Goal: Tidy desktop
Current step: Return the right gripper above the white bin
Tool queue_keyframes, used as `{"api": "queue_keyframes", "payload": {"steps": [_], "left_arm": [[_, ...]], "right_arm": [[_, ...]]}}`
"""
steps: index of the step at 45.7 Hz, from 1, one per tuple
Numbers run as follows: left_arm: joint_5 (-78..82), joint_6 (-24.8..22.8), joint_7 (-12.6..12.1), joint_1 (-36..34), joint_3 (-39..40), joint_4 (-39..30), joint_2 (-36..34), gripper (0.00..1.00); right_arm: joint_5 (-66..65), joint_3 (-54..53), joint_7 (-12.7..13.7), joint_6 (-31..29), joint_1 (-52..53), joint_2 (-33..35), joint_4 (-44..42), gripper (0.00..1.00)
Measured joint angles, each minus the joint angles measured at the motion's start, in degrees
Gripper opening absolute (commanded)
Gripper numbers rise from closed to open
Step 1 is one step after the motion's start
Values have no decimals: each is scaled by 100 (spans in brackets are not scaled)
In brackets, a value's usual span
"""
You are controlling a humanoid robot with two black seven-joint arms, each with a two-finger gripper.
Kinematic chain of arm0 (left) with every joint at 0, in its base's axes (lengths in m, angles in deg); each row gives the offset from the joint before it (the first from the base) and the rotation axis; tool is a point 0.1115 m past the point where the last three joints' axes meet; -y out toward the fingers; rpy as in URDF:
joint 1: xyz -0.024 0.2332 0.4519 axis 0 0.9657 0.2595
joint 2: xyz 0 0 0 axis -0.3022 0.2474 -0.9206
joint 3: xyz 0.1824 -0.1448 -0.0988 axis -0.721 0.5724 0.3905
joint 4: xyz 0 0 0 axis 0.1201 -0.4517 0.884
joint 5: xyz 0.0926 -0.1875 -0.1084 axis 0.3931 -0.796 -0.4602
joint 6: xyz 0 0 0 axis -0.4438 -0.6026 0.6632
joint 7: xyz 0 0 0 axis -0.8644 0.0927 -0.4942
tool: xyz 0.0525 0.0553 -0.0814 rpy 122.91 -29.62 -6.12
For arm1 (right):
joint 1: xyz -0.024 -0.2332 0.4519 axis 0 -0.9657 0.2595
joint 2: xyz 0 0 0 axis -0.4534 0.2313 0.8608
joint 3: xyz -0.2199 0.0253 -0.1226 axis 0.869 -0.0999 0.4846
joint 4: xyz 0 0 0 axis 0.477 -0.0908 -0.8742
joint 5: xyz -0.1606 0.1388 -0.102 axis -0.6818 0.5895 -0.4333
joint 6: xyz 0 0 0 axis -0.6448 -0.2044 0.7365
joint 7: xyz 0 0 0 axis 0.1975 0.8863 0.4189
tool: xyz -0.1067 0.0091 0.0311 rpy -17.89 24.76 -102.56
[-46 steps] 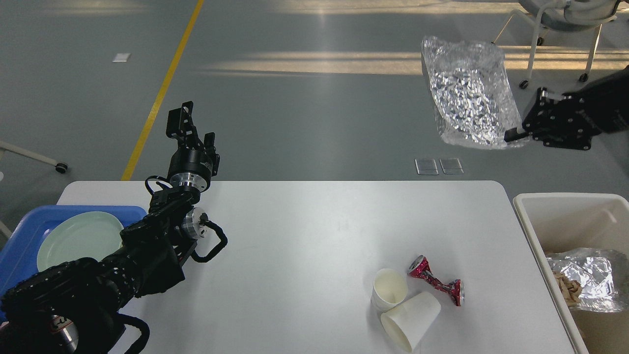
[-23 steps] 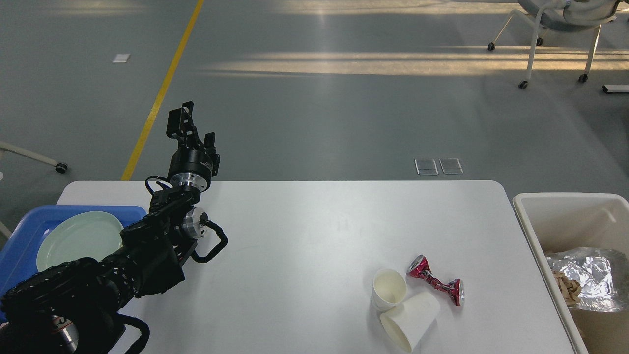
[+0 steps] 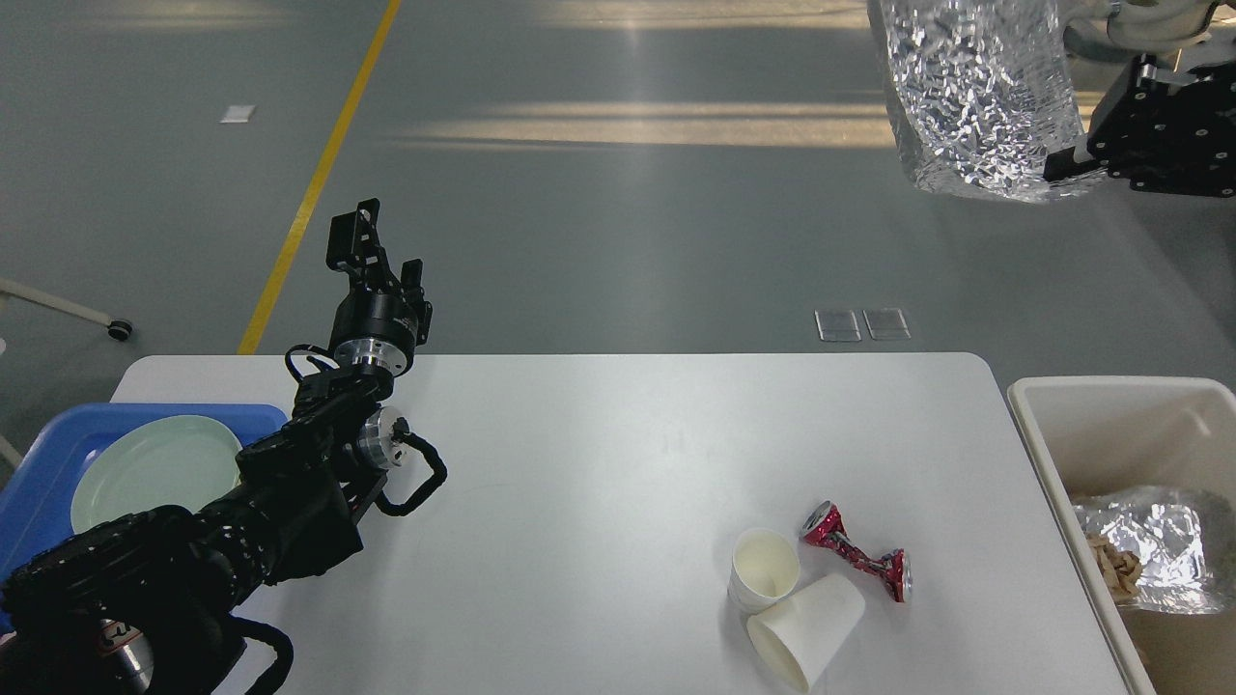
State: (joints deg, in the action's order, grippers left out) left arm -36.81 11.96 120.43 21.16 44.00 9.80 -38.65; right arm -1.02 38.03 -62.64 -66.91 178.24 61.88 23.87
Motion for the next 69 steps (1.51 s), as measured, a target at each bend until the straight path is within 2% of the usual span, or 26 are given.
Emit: {"api": "queue_keyframes", "payload": {"steps": [5, 15, 26, 32, 36, 39, 41, 48, 62, 69], "left_arm": [[0, 0, 0, 0, 0, 0, 0, 98], [0, 0, 0, -3, 0, 0, 1, 98], [0, 0, 0, -3, 0, 0, 3, 98], [0, 0, 0, -4, 0, 0, 4, 98], [0, 0, 0, -4, 0, 0, 4, 98], [0, 0, 0, -4, 0, 0, 2, 98], [0, 0, 0, -4, 0, 0, 2, 98], [0, 0, 0, -4, 0, 0, -1, 98], [0, 0, 0, -4, 0, 0, -1, 98], [0, 0, 0, -4, 0, 0, 2, 98]], "right_arm": [[-371, 21, -6, 121, -955, -277, -440, 0], [-832, 160, -11, 1477, -2853, -885, -1448, 1], [-849, 1123, -12, 2778, -4226, -1272, -2601, 6], [-852, 1462, -10, 3141, -4677, -1289, -2873, 8], [-924, 1675, -7, 3361, -4892, -1291, -3015, 17], [-999, 1866, -2, 3567, -5071, -1292, -3142, 50], [-1012, 1912, -2, 3635, -5128, -1292, -3180, 66], [-1007, 1942, -1, 3865, -5216, -1292, -3212, 85], [-940, 1636, -10, 3940, -5039, -1302, -3073, 99], [-927, 1054, -34, 3880, -4424, -1233, -2218, 100]]}}
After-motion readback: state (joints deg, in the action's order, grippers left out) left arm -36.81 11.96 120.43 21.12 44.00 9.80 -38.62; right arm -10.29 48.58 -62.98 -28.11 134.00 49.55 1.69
